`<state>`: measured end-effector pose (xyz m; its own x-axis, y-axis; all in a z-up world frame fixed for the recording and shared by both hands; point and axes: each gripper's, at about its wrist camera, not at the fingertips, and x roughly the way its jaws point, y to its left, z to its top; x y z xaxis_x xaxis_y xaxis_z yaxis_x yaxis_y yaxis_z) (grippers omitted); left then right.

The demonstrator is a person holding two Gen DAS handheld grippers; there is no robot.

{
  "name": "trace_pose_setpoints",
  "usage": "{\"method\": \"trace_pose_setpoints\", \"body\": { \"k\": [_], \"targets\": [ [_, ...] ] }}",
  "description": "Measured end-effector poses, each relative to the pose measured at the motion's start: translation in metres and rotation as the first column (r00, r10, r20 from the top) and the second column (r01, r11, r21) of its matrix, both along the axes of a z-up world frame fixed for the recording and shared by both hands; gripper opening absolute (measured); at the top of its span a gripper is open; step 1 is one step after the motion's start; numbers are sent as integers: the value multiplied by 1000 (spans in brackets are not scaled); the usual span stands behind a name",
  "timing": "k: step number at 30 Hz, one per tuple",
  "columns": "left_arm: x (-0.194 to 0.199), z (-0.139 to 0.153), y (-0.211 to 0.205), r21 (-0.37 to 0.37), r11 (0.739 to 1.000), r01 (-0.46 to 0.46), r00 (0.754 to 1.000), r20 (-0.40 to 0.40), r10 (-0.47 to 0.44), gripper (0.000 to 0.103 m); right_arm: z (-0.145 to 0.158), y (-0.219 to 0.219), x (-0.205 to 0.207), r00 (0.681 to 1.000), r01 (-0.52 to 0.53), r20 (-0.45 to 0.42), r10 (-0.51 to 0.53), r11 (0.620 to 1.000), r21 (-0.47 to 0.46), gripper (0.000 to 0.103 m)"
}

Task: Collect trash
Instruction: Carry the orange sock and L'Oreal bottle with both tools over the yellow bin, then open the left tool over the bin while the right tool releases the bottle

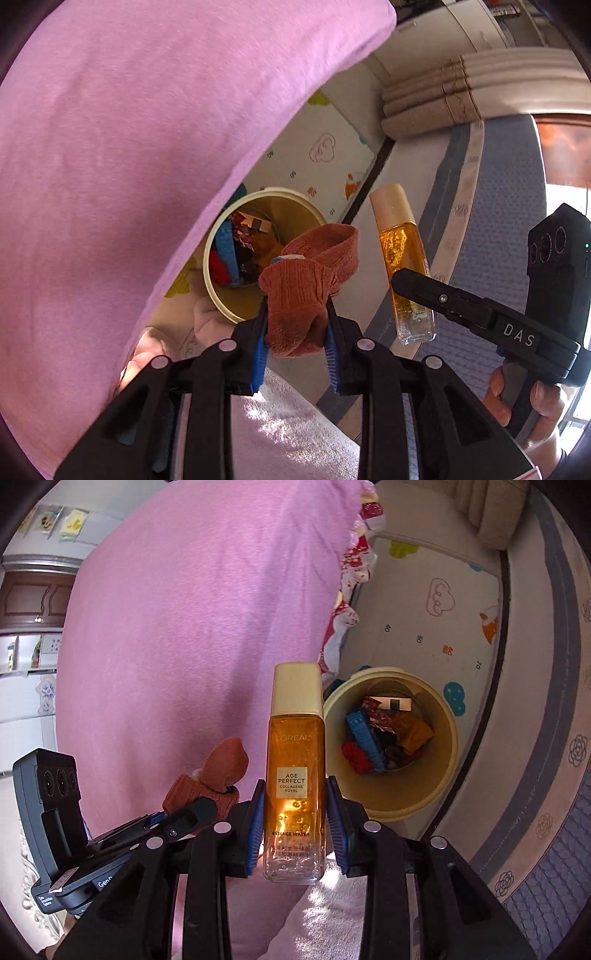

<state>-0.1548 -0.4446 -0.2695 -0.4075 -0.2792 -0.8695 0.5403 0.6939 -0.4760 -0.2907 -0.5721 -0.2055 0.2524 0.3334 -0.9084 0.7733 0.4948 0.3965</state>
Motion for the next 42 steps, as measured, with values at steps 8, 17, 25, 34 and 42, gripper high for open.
{"method": "trace_pose_setpoints", "body": {
  "k": [8, 17, 25, 34, 42],
  "targets": [
    [-38, -42, -34, 53, 984, 173, 985, -20, -172, 70, -29, -16, -39, 995, 95, -45, -93, 995, 39, 51],
    [-46, -63, -39, 137, 963, 231, 973, -26, -230, 72, -43, -36, -60, 992, 106, -77, -103, 994, 31, 43],
    [-42, -45, -45, 111, 969, 219, 975, 9, -222, 72, -32, -38, -49, 995, 85, -59, -83, 996, 29, 42],
    [-17, -15, -23, 76, 988, 138, 988, 52, -142, 75, 0, -20, 5, 998, -57, -15, 56, 998, -22, 42],
    [33, 29, 37, 19, 998, -58, 989, 139, 54, 76, 41, 40, 89, 963, -262, 48, 265, 962, -73, 42]
  ]
}}
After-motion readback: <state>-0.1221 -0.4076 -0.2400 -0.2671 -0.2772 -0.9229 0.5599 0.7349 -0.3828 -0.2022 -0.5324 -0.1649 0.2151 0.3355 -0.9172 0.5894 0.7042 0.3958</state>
